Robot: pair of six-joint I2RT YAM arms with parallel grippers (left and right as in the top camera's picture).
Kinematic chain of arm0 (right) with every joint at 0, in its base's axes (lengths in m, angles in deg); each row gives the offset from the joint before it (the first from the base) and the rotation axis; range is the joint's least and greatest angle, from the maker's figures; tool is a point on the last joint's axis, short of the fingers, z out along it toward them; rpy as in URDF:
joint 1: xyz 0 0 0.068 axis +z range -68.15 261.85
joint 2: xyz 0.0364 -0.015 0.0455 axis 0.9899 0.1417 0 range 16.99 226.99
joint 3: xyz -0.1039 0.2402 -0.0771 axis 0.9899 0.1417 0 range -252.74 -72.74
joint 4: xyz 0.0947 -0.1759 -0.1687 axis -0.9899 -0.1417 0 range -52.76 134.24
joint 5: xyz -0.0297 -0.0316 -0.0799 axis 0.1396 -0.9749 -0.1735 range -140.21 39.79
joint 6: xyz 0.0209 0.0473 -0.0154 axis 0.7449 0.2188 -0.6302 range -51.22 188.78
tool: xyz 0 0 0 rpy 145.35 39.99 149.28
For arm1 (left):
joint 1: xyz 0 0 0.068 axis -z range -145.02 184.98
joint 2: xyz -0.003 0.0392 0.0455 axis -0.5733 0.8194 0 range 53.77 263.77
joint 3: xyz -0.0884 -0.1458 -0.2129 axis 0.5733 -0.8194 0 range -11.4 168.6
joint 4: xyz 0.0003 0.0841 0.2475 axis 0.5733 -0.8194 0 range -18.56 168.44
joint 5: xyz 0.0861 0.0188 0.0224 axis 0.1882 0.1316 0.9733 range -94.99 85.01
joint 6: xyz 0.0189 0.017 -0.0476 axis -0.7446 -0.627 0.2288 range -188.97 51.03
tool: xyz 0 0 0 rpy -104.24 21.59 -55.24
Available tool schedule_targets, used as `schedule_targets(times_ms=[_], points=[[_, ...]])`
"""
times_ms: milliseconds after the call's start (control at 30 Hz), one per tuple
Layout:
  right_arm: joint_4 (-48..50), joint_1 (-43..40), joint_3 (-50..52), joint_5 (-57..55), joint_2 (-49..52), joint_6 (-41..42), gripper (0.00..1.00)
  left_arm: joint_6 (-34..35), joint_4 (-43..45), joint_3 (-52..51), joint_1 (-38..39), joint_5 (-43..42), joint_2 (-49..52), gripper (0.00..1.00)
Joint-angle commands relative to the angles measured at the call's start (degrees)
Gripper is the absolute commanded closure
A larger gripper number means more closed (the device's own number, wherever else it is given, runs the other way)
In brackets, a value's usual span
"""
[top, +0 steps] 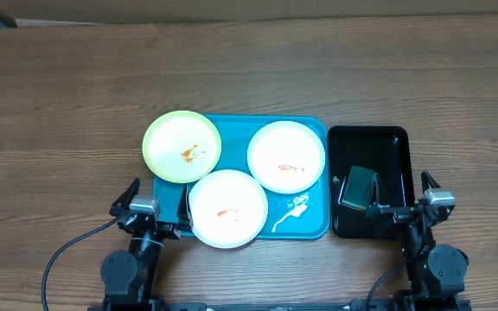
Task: Clean dirty plates on tray and stack at the side
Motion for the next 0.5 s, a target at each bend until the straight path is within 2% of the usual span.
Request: schedule_targets(times_ms=[0,467], points=[[0.35,-0.37,0.57,0.35,-0.68,-0.17,0.00,-1.07,-0.17,-0.20,0.17,0.52,-0.44,0.00],[1.88,-0.37,0.57,1.29,-0.68,0.39,0.00,-0.87,-0.17,-0.20,0.17,0.33,-0.44,0.00]])
